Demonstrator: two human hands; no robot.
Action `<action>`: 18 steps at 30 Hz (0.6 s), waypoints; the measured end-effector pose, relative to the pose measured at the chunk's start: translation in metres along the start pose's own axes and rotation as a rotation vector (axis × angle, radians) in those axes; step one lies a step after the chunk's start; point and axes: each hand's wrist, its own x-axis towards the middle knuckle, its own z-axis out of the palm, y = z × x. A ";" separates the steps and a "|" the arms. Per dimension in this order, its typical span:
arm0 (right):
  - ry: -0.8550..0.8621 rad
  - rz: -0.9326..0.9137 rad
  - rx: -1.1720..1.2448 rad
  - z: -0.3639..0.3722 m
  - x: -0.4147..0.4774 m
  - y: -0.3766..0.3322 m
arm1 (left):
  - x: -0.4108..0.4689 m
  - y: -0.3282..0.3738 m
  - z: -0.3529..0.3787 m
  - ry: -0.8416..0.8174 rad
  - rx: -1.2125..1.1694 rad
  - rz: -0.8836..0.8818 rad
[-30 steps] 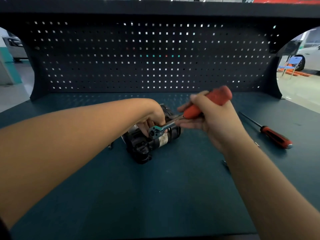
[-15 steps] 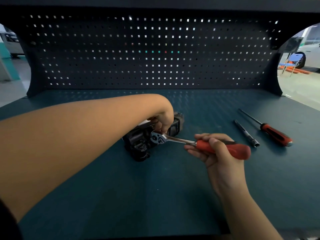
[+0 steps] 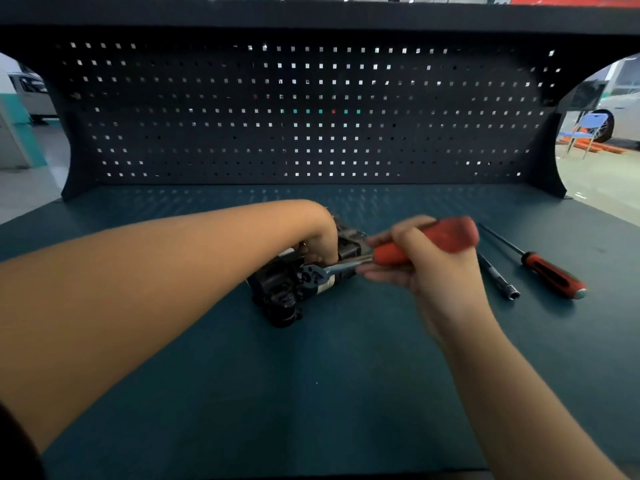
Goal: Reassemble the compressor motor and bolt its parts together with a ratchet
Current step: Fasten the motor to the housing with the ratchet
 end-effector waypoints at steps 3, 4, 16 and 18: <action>0.030 -0.033 0.123 -0.015 -0.024 0.026 | -0.001 0.001 -0.001 -0.037 0.020 0.000; 0.036 -0.029 0.151 -0.018 -0.029 0.032 | -0.003 0.002 -0.002 -0.046 0.037 0.000; -0.026 -0.011 0.044 -0.002 -0.004 0.005 | 0.000 0.013 -0.004 -0.015 0.138 0.077; -0.043 -0.009 -0.082 0.011 0.008 -0.007 | 0.001 0.010 -0.007 0.023 0.123 0.132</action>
